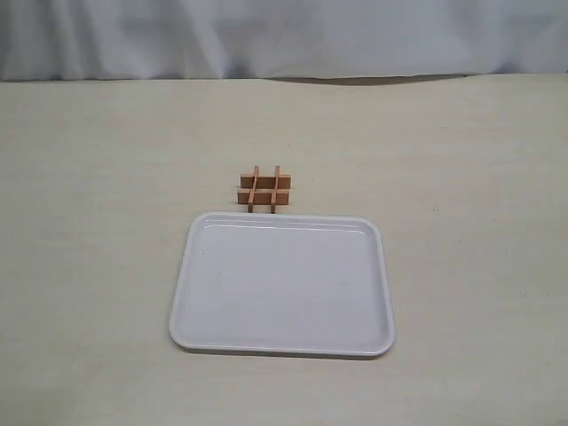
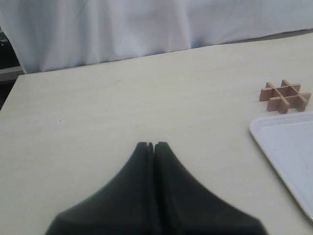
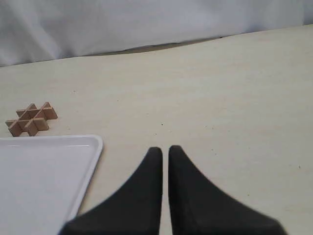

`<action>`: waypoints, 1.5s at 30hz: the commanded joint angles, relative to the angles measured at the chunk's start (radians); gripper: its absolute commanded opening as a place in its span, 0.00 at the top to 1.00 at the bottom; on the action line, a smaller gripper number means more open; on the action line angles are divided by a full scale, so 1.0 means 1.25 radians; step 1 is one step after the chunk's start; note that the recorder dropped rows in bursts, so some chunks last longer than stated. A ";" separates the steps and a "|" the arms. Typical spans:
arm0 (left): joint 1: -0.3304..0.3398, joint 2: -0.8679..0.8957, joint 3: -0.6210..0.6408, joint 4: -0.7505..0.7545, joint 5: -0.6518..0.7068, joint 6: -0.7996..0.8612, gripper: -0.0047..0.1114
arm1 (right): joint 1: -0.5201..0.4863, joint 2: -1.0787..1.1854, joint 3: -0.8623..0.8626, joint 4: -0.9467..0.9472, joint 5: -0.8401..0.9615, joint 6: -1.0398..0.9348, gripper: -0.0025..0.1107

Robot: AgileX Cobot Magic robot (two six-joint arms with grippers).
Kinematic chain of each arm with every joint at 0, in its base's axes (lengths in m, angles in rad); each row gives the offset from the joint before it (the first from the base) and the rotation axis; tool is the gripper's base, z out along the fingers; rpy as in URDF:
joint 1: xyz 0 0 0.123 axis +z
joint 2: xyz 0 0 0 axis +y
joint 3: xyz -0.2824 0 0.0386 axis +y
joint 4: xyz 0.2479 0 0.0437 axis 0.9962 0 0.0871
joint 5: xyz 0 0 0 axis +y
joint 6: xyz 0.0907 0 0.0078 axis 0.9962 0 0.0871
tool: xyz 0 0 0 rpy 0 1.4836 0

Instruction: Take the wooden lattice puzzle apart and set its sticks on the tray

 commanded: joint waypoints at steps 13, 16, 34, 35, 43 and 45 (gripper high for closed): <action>-0.005 -0.003 0.002 0.004 -0.100 0.001 0.96 | -0.002 -0.004 0.003 -0.006 -0.003 -0.006 0.94; -0.005 -0.003 0.002 0.004 -0.230 0.001 0.96 | -0.002 -0.004 0.003 -0.006 -0.003 -0.006 0.94; -0.005 0.009 -0.045 -0.025 -0.691 -0.419 0.96 | -0.002 -0.004 0.003 -0.006 -0.003 -0.006 0.94; -0.005 0.045 -0.077 -0.025 -0.691 -0.405 0.96 | -0.002 -0.004 0.003 -0.006 -0.003 -0.006 0.94; -0.005 0.597 -0.340 -0.019 -0.600 -0.240 0.96 | -0.002 -0.004 0.003 -0.006 -0.003 -0.006 0.94; -0.005 0.701 -0.385 -0.019 -0.523 -0.158 0.96 | -0.002 -0.004 0.003 -0.006 -0.003 -0.006 0.94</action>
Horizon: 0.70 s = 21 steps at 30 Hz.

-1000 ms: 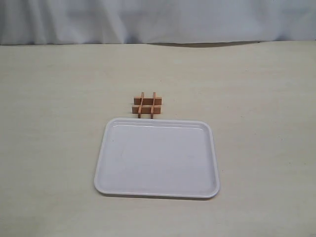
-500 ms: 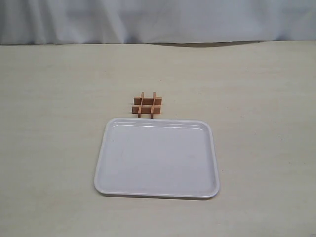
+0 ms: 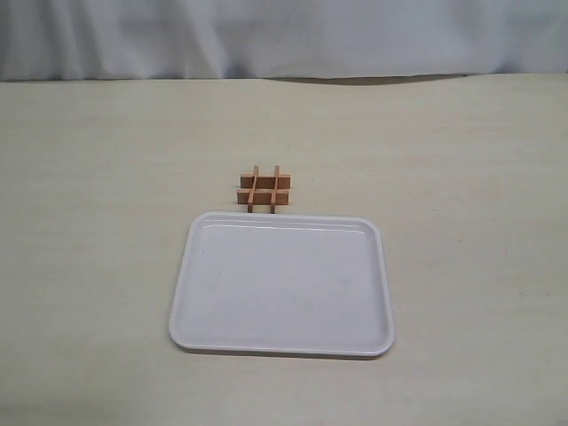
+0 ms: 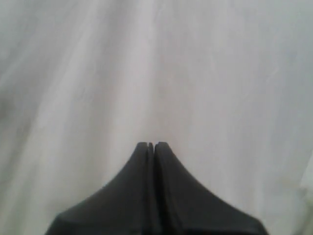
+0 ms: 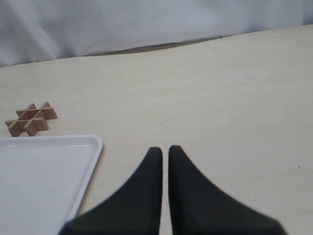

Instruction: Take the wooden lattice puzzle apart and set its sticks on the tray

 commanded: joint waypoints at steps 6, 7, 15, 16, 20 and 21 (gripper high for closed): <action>-0.005 0.527 -0.262 -0.003 0.472 0.230 0.96 | -0.002 -0.004 0.003 -0.006 -0.003 -0.006 0.94; -0.005 0.584 -0.303 -0.003 0.537 0.230 0.96 | -0.002 -0.004 0.003 -0.006 -0.003 -0.006 0.94; -0.065 0.778 -0.471 -0.077 0.858 0.298 0.96 | -0.002 -0.004 0.003 -0.006 -0.003 -0.006 0.94; -0.089 0.781 -0.471 -0.132 0.843 0.353 0.96 | -0.002 -0.004 0.003 -0.006 -0.003 -0.006 0.94; -0.192 0.794 -0.474 -0.256 0.774 0.473 0.96 | -0.002 -0.004 0.003 -0.006 -0.003 -0.006 0.94; -0.220 0.801 -0.482 -0.251 0.763 0.473 0.96 | -0.002 -0.004 0.003 -0.006 -0.003 -0.006 0.94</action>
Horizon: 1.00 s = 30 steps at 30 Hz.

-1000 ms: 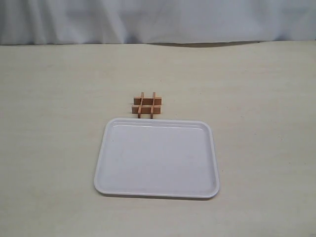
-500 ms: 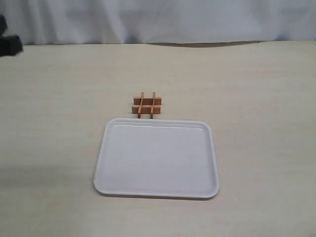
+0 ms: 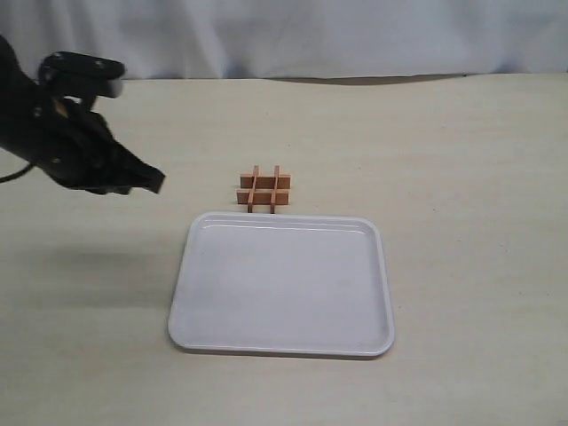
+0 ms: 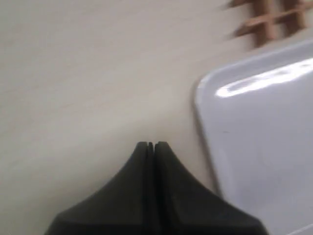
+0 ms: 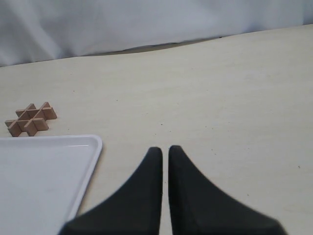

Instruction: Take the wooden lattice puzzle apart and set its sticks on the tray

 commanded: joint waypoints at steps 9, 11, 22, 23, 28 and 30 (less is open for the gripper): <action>-0.212 0.175 -0.256 0.038 0.101 -0.077 0.96 | -0.002 -0.004 0.003 -0.006 -0.003 -0.006 0.94; -0.229 0.214 -0.312 0.064 0.134 -0.101 0.96 | -0.002 -0.004 0.003 -0.006 -0.003 -0.006 0.94; -0.234 0.343 -0.367 0.094 0.118 -0.157 0.85 | -0.002 -0.004 0.003 -0.006 -0.003 -0.006 0.94; -0.234 0.349 -0.367 0.094 0.109 -0.157 0.80 | -0.002 -0.004 0.003 -0.006 -0.003 -0.006 0.94; -0.234 0.371 -0.367 0.093 0.065 -0.159 0.59 | -0.002 -0.004 0.003 -0.006 -0.003 -0.006 0.94; -0.232 0.377 -0.367 0.094 0.051 -0.173 0.58 | -0.002 -0.004 0.003 -0.006 -0.003 -0.006 0.94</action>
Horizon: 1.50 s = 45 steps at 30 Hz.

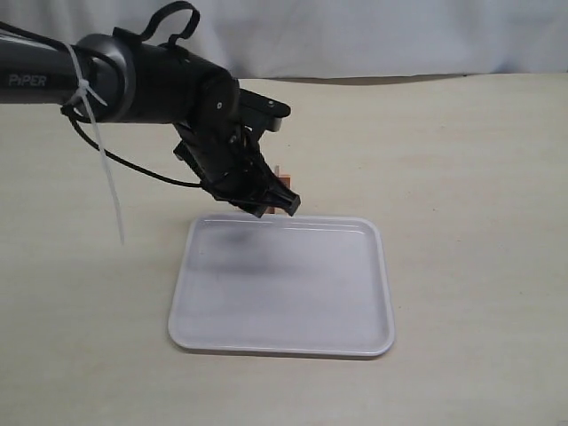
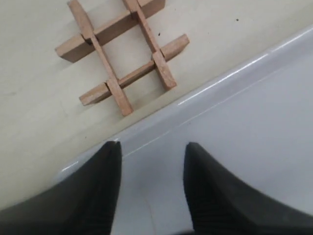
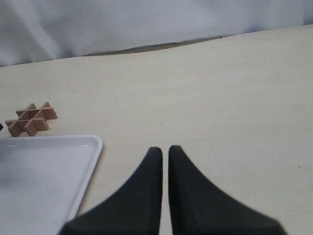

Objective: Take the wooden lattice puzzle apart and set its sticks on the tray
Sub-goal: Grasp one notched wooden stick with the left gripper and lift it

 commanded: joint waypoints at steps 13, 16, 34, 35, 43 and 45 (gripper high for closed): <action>0.019 0.053 -0.007 0.007 -0.099 -0.067 0.58 | -0.002 -0.004 0.003 -0.006 -0.003 -0.006 0.94; 0.019 0.053 -0.007 0.004 -0.115 -0.075 0.58 | -0.002 -0.004 0.003 -0.006 -0.003 -0.006 0.94; 0.019 0.080 -0.007 0.008 -0.144 -0.091 0.76 | -0.002 -0.004 0.003 -0.006 -0.003 -0.006 0.94; 0.019 0.080 -0.007 0.010 -0.146 -0.091 0.76 | -0.002 -0.004 0.003 -0.006 -0.003 -0.006 0.94; 0.019 0.080 -0.007 0.034 -0.134 -0.089 0.96 | -0.002 -0.004 0.003 -0.006 -0.003 -0.006 0.94; 0.019 0.080 -0.007 0.035 -0.134 -0.089 0.96 | -0.002 -0.004 0.003 -0.006 -0.003 -0.006 0.94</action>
